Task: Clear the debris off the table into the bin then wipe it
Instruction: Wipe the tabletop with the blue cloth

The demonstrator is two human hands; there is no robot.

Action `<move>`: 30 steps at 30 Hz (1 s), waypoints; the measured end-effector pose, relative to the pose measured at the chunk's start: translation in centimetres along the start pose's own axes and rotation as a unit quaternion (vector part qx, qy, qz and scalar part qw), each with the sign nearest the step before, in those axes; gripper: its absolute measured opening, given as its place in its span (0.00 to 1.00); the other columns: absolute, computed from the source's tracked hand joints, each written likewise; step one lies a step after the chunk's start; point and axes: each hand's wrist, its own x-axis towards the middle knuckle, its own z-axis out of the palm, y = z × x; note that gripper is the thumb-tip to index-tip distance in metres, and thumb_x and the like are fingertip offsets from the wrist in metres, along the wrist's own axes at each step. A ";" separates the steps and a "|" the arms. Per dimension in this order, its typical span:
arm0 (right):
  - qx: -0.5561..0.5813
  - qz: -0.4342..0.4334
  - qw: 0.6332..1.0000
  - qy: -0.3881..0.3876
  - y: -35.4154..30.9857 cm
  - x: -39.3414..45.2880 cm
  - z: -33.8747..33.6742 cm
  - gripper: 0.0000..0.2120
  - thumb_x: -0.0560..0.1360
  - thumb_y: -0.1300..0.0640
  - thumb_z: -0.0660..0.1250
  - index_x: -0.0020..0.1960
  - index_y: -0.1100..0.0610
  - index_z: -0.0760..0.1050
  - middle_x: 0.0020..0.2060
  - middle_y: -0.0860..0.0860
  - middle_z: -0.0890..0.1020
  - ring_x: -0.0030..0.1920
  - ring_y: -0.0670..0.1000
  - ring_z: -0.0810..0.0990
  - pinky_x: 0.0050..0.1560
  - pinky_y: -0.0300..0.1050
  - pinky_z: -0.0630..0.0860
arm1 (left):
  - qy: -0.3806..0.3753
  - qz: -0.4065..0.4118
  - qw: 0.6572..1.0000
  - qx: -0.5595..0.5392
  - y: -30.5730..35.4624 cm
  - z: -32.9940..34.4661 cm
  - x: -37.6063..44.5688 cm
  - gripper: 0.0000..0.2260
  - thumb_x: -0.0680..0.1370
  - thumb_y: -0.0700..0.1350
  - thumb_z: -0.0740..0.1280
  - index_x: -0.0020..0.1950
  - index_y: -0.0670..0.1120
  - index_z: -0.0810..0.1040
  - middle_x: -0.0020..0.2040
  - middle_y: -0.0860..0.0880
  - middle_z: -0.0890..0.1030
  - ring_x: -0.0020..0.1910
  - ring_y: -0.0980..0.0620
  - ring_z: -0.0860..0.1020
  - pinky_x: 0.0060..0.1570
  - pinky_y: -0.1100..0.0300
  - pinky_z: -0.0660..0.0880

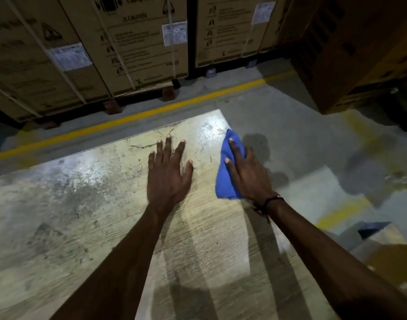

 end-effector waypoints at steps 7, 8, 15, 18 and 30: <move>-0.024 0.033 0.999 0.014 -2.8 8.2 1.9 0.31 0.84 0.38 0.46 0.84 0.51 0.56 0.67 0.65 0.71 0.59 0.66 0.76 0.54 0.59 0.78 | -0.002 -0.003 1.000 -0.017 -0.1 0.0 0.0 0.28 0.84 0.60 0.52 0.85 0.55 0.59 0.87 0.47 0.52 0.85 0.45 0.49 0.83 0.44 0.49; -0.027 0.035 0.999 0.007 -3.3 9.9 2.2 0.30 0.85 0.39 0.48 0.83 0.51 0.56 0.68 0.64 0.71 0.60 0.66 0.75 0.56 0.60 0.77 | -0.003 -0.002 1.000 -0.020 -0.2 0.0 0.0 0.28 0.84 0.60 0.52 0.85 0.54 0.59 0.87 0.47 0.52 0.85 0.44 0.49 0.83 0.44 0.49; -0.091 -0.047 0.993 -0.056 -5.7 17.7 3.0 0.24 0.86 0.42 0.48 0.73 0.51 0.70 0.66 0.58 0.76 0.66 0.65 0.72 0.62 0.65 0.71 | -0.005 -0.011 1.000 -0.016 -4.3 -1.3 -0.3 0.30 0.83 0.62 0.49 0.84 0.54 0.60 0.86 0.47 0.53 0.85 0.45 0.51 0.82 0.45 0.48; -0.115 -0.069 0.989 -0.060 -7.1 17.6 3.7 0.23 0.86 0.42 0.48 0.69 0.51 0.73 0.63 0.55 0.80 0.65 0.61 0.74 0.65 0.72 0.62 | 0.014 -0.045 0.999 0.000 -8.9 -3.0 -2.1 0.30 0.84 0.62 0.49 0.84 0.53 0.61 0.86 0.48 0.55 0.85 0.46 0.54 0.81 0.44 0.50; -0.105 -0.186 0.972 -0.101 -23.4 13.1 8.3 0.28 0.82 0.37 0.42 0.69 0.48 0.72 0.62 0.54 0.80 0.61 0.60 0.77 0.65 0.67 0.63 | 0.059 -0.174 0.982 0.039 -25.8 -11.1 -11.4 0.30 0.83 0.63 0.50 0.84 0.55 0.61 0.86 0.47 0.56 0.85 0.44 0.54 0.79 0.38 0.53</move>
